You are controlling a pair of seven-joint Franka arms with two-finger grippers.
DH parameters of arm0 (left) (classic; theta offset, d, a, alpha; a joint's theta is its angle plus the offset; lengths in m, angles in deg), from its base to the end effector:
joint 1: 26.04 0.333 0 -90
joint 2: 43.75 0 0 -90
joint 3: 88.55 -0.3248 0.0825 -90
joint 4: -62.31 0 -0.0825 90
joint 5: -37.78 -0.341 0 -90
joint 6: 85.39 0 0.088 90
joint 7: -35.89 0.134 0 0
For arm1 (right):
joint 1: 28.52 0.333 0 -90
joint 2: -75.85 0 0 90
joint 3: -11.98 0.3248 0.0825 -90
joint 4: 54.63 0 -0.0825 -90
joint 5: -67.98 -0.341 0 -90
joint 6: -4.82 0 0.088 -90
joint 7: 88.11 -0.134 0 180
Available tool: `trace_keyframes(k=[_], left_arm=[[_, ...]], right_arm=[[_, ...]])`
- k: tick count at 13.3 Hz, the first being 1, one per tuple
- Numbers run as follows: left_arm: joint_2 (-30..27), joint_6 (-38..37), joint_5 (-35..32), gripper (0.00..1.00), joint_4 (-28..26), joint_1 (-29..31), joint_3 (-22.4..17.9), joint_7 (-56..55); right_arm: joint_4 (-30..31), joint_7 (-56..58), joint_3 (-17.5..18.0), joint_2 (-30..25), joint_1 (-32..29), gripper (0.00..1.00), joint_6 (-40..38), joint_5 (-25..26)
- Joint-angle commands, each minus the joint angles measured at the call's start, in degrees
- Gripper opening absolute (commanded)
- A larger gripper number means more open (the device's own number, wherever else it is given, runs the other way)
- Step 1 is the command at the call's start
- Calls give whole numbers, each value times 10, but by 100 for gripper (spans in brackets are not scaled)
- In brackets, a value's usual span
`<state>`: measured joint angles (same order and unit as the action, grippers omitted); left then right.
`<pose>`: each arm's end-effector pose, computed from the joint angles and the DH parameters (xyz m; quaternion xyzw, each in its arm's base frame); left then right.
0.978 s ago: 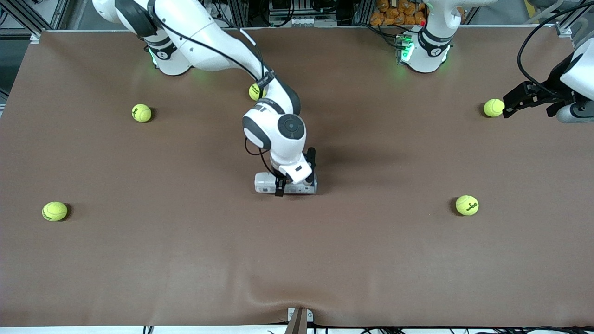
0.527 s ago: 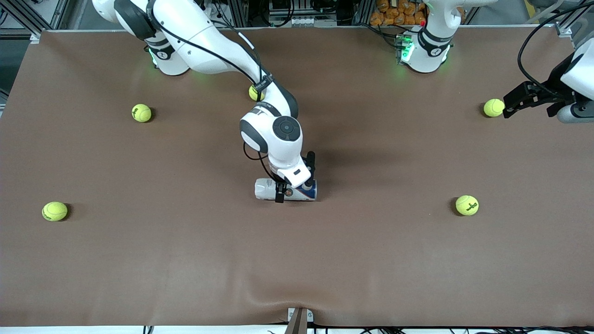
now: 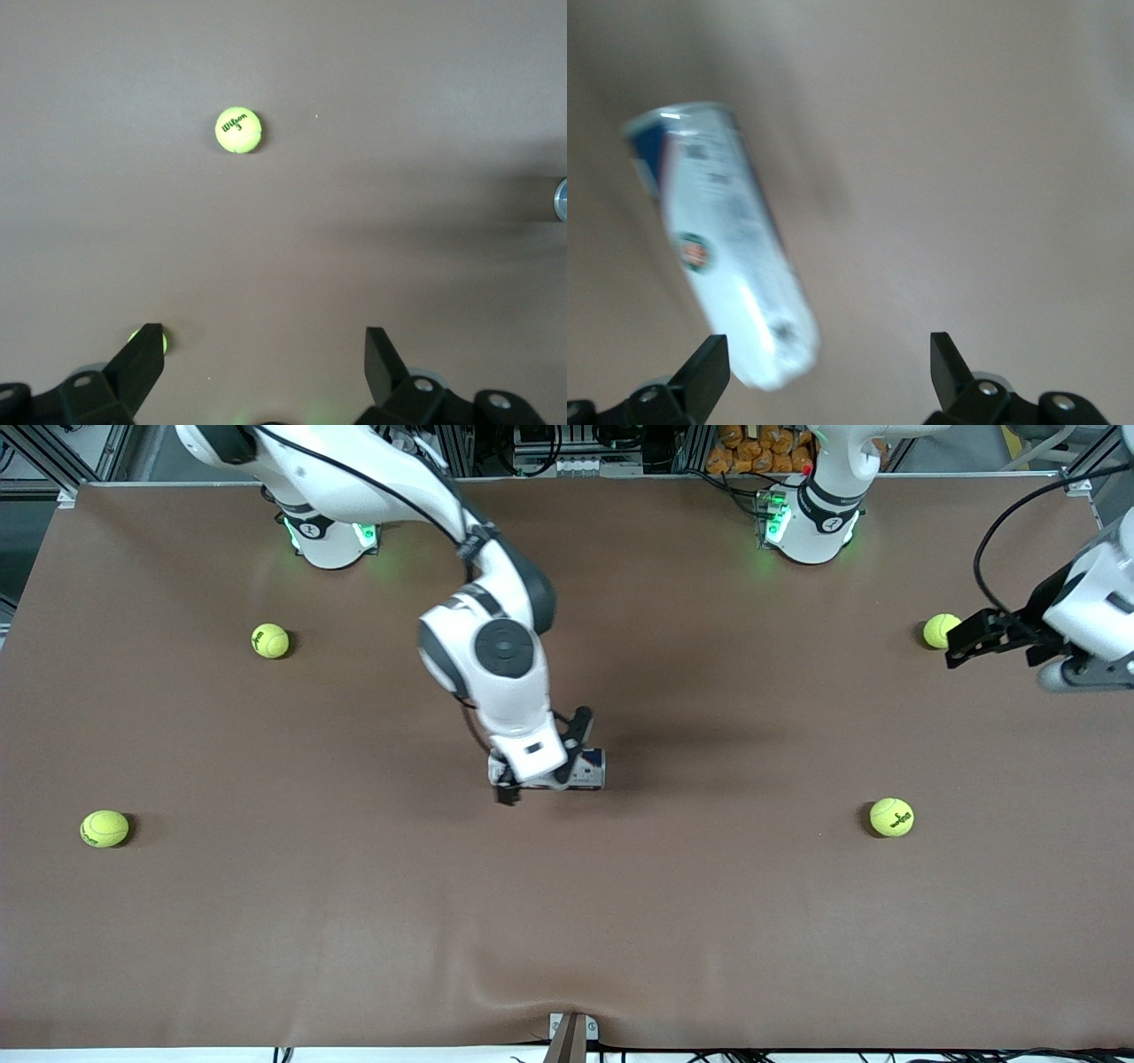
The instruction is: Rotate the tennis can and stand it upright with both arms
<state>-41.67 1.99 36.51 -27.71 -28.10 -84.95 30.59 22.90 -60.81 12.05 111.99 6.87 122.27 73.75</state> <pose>0.5125 -0.0471 0.5838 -0.9991 0.0031 0.0400 0.0138 0.5752 0.3998 0.3578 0.8410 0.5382 0.0361 0.0426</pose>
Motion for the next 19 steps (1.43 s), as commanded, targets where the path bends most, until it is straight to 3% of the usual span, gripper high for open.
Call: trace_keyframes(k=[1,4,7,9,12,16,19], left_arm=[[18,-8,17,100,14,-18,9,-1],[50,-7,58,100,14,-19,13,4],[67,-6,165,100,14,-13,12,1],[87,-7,243,100,13,-3,7,2],[115,-6,331,100,9,10,7,4],[136,52,392,100,-20,-1,13,4],[176,93,425,100,-22,-19,23,29]], right_arm=[[18,-42,11,-55,-91,100,-54,-13],[20,-51,11,-100,-191,100,-131,-35],[38,-88,8,-157,-283,100,-178,-76],[74,-108,-19,-214,-300,100,-193,-76],[91,-130,-23,-270,-348,100,-245,-77],[91,-270,-21,-321,-366,100,-338,-77],[91,-272,-18,-350,-381,100,-357,-77]])
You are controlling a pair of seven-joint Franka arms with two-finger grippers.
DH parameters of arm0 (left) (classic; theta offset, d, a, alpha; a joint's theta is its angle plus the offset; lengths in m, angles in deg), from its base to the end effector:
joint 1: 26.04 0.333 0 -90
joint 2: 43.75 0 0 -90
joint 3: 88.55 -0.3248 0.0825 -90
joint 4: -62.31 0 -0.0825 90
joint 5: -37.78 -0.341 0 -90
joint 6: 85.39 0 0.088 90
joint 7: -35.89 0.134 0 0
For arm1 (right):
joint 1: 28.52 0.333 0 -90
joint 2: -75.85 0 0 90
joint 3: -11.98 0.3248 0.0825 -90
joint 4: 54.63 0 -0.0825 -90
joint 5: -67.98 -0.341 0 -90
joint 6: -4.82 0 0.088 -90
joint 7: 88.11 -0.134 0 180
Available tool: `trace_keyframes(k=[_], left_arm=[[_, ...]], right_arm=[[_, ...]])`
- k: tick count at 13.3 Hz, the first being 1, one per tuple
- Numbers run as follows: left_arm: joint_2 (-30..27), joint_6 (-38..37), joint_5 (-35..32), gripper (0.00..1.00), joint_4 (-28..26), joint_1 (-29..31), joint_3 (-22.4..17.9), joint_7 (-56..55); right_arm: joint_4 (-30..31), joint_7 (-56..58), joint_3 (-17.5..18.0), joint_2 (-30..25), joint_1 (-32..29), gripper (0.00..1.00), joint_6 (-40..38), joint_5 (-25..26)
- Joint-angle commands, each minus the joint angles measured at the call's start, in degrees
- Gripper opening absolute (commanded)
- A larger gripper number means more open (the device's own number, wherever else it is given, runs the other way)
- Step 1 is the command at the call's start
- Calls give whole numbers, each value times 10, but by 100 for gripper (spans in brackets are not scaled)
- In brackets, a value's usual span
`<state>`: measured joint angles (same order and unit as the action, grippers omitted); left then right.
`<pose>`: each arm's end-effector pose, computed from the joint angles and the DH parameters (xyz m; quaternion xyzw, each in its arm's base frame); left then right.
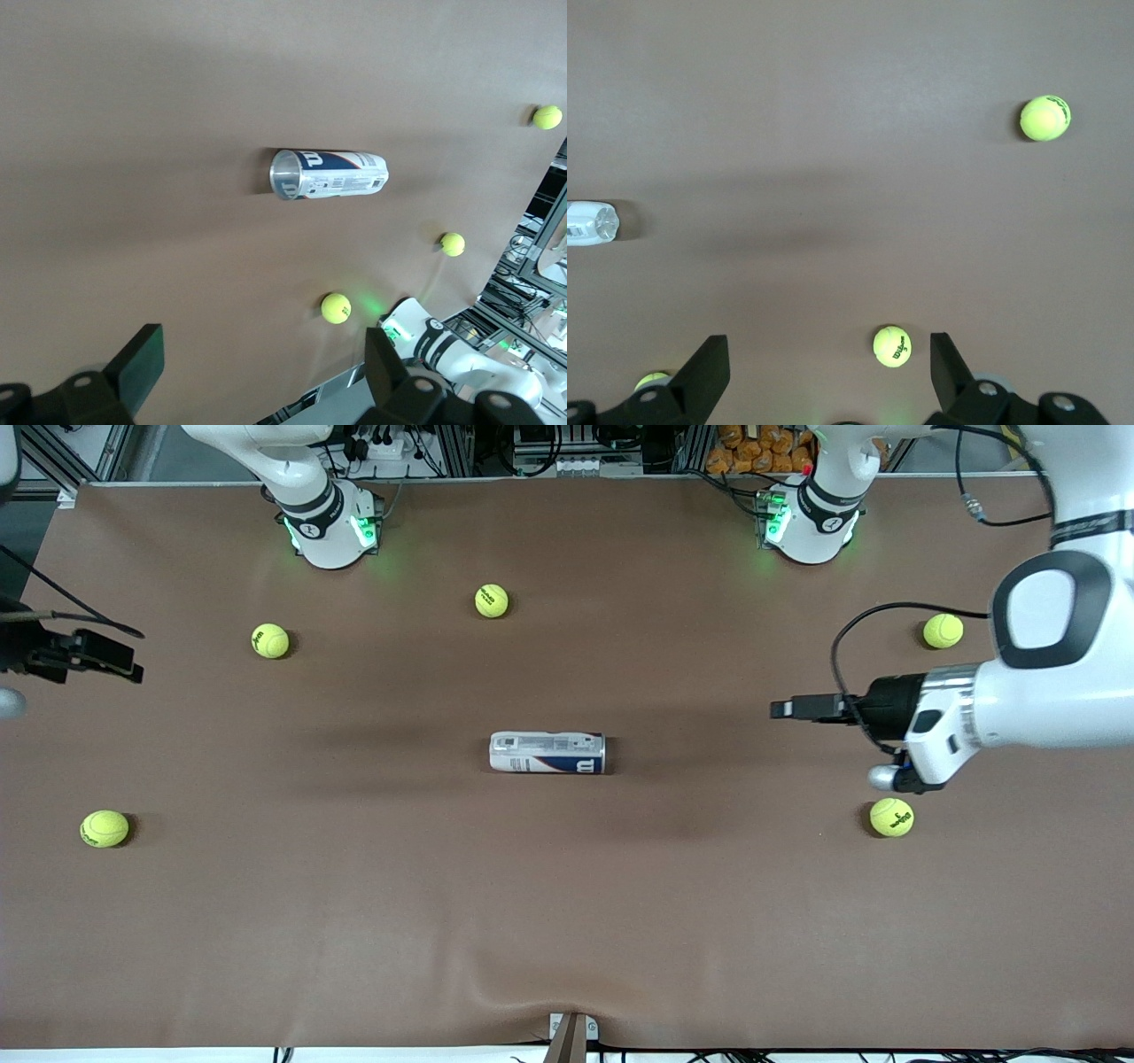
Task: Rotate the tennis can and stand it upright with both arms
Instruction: 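Reach the left gripper toward the open end of the can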
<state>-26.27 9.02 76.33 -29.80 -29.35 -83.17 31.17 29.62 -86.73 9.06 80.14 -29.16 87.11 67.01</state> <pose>0.5667 -0.1605 0.4580 0.9328 0.0364 -0.1627 0.3195 0.5174 -0.0286 0.5992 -0.9983 0.0183 0.0541 0.0089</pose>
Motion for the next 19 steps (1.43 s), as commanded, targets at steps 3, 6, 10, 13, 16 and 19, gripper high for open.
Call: trace_keyframes(k=[3,6,10,13,16,19], left_arm=[[59,57,93,100,-17,-7,9,88],[60,106,192,100,-97,-7,13,201],[97,142,299,100,-132,-24,16,326],[134,172,362,100,-144,-50,16,412],[185,172,423,100,-144,-51,18,520],[214,172,478,100,-146,-53,34,566]], right_arm=[[19,-14,14,-35,-29,100,-21,-11],[10,-15,16,-34,-28,100,-21,-19],[5,-16,12,-34,-28,100,-24,-22],[-8,-15,11,-33,-29,100,-24,-14],[-9,-16,12,-33,-26,100,-28,-12],[-9,-9,10,-32,-30,100,-32,-12]])
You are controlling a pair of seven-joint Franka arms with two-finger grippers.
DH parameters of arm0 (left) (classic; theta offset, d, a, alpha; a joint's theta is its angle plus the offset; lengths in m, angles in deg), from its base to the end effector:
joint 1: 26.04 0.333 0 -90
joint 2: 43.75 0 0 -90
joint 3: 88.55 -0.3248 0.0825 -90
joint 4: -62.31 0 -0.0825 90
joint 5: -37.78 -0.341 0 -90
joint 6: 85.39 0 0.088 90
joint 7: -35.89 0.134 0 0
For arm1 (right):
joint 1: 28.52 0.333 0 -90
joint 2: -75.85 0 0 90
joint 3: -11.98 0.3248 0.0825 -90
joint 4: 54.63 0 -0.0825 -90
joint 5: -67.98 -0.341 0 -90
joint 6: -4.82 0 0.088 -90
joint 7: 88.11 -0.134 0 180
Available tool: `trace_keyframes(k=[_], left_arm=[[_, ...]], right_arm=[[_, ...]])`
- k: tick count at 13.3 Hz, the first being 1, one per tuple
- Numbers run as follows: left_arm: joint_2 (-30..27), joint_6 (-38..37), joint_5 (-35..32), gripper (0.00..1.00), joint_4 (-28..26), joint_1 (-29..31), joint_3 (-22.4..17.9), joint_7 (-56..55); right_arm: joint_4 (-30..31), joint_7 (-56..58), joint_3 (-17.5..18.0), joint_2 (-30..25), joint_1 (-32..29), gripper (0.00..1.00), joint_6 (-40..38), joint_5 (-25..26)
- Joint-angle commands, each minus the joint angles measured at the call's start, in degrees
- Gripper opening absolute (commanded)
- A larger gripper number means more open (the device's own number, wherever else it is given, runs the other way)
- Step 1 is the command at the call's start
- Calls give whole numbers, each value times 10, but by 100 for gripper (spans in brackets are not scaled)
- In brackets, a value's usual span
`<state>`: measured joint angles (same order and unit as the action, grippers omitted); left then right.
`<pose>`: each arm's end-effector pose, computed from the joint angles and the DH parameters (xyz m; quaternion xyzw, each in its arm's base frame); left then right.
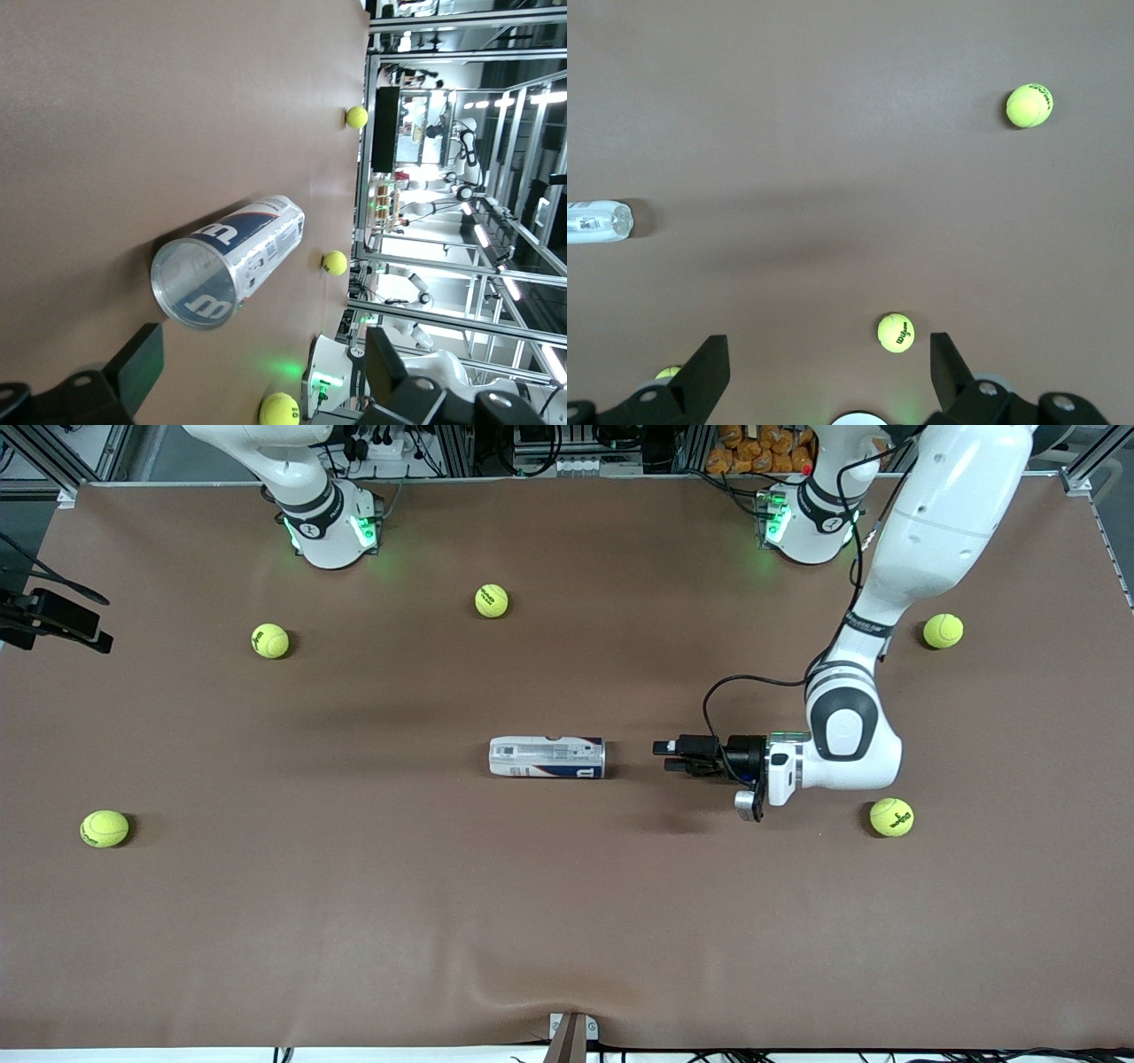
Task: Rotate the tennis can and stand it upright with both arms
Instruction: 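Reach the left gripper toward the open end of the can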
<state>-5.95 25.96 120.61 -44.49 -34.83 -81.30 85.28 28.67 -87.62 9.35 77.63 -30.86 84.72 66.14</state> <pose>0.5512 -0.2484 0.2055 0.8028 -0.0324 -0.0536 0.5930 0.4993 -0.0382 0.6252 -0.9982 0.0370 0.0444 0.0173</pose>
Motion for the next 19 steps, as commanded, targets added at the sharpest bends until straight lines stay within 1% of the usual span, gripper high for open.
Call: trace_keyframes(k=[1,3,6,9,12,16,19], left_arm=[[18,4,52,100,2,0,18,39],[28,4,80,100,2,-17,19,47],[49,4,95,100,7,-26,19,54],[82,4,148,100,11,-35,20,124],[90,4,172,100,22,-47,20,126],[95,4,185,100,23,-58,20,126],[96,4,209,100,27,-74,20,125]], right_arm=[[-1,0,9,-5,-12,100,-7,-2],[-10,-5,10,-4,-7,100,-7,11],[-13,-6,8,-4,-13,100,-2,13],[-17,-6,8,-3,-14,100,1,19],[-17,-7,8,-3,-14,100,1,21],[-17,-8,8,-3,-14,100,0,27],[-17,-47,10,-3,-11,100,0,33]])
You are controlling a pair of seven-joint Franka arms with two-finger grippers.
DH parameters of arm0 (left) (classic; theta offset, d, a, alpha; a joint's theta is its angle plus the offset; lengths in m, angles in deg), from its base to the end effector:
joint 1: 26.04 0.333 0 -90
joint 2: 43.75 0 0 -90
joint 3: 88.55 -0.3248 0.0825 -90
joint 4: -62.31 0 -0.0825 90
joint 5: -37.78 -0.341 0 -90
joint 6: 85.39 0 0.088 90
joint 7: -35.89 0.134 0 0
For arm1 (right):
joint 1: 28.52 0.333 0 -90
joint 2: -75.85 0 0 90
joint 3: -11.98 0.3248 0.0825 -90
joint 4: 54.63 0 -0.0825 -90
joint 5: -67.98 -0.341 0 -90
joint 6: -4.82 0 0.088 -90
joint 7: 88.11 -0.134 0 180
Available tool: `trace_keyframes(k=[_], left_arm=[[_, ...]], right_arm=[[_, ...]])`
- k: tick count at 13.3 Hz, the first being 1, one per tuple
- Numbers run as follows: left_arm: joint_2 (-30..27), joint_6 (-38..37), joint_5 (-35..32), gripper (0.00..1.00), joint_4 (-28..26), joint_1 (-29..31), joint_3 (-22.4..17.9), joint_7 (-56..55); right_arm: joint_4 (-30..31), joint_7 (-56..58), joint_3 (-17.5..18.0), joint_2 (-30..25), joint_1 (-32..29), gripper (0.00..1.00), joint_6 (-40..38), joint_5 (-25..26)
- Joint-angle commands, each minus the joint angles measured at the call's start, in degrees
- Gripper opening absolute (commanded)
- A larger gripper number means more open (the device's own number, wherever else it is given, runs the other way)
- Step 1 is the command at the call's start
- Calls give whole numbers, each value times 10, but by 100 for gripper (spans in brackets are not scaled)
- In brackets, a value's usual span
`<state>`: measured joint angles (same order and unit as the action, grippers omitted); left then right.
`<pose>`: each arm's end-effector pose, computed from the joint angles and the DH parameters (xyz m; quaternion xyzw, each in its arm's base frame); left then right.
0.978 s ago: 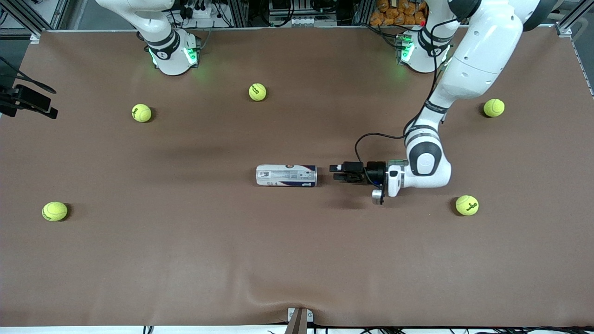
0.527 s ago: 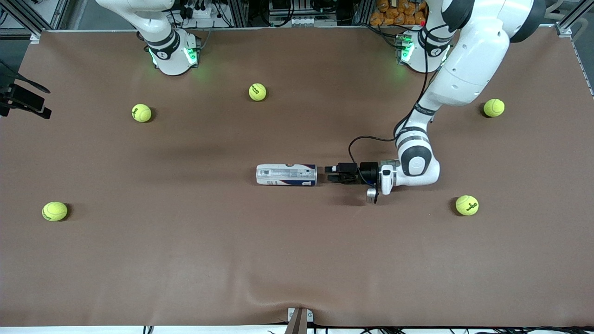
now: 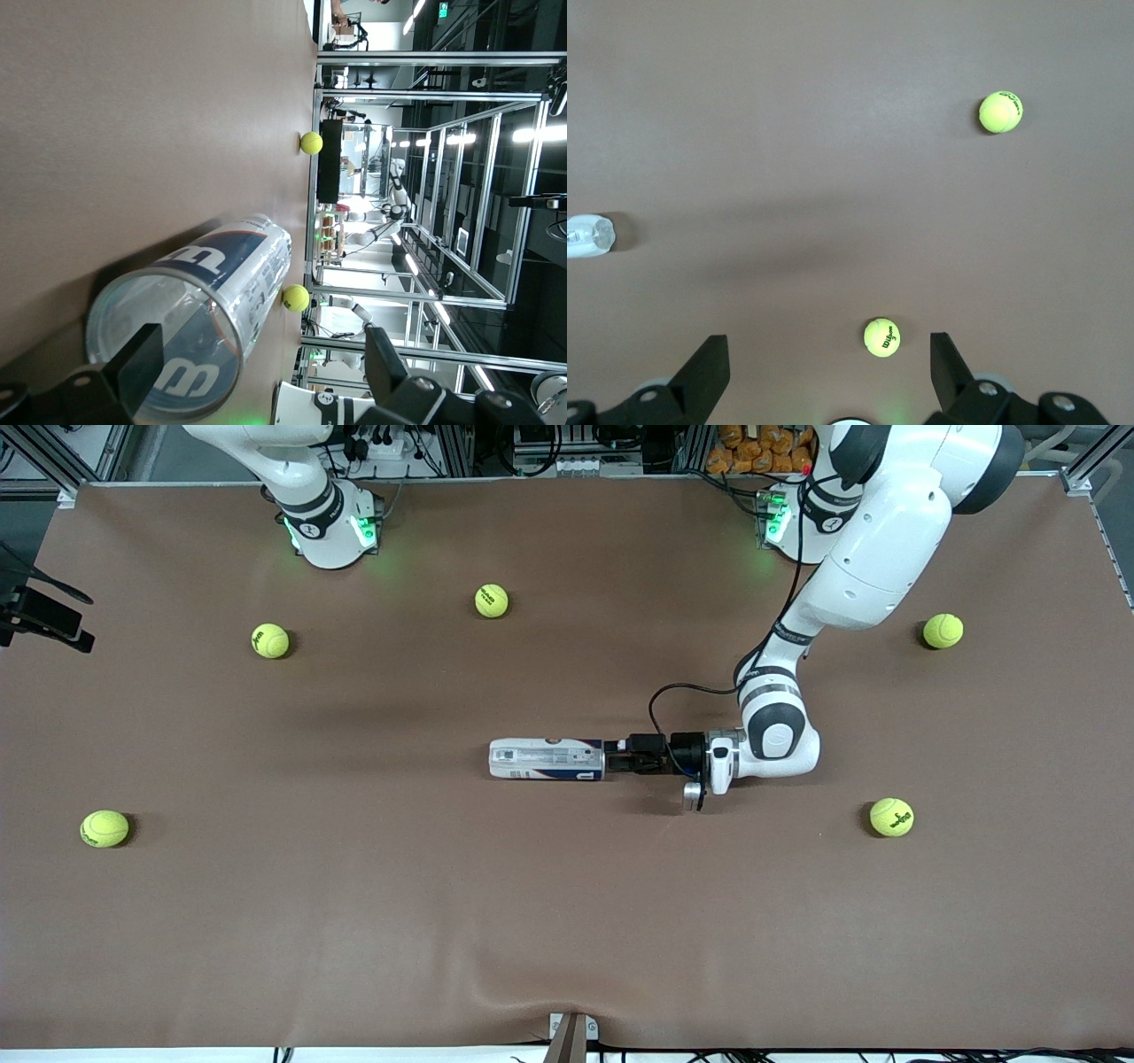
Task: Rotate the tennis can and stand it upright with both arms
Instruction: 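Reach the left gripper toward the open end of the can, then close the left gripper on the can's open end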
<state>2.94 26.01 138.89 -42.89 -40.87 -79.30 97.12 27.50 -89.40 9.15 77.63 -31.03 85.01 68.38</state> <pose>0.5229 -0.3251 0.1428 0.7505 0.0041 -0.0228 0.6604 0.4998 -0.0473 0.6339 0.9978 -0.0583 -0.0326 0.0031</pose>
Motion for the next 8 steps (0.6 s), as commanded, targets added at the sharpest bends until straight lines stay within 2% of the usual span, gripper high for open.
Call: trace_keyframes(k=[1,3,4,6,8], left_arm=[[9,4,33,100,11,-19,0,6],[16,4,37,87,18,-23,-1,7],[19,4,37,73,21,-24,-1,7],[23,4,41,54,25,-27,0,7],[23,4,41,25,27,-28,0,7]], right_arm=[[-5,-31,12,-3,-8,100,-3,11],[-5,-31,12,-2,-7,100,-3,10],[-5,-31,12,-2,-7,100,-3,9],[-5,-31,12,-1,-9,100,-3,7],[-7,-25,12,-1,-10,100,-3,6]])
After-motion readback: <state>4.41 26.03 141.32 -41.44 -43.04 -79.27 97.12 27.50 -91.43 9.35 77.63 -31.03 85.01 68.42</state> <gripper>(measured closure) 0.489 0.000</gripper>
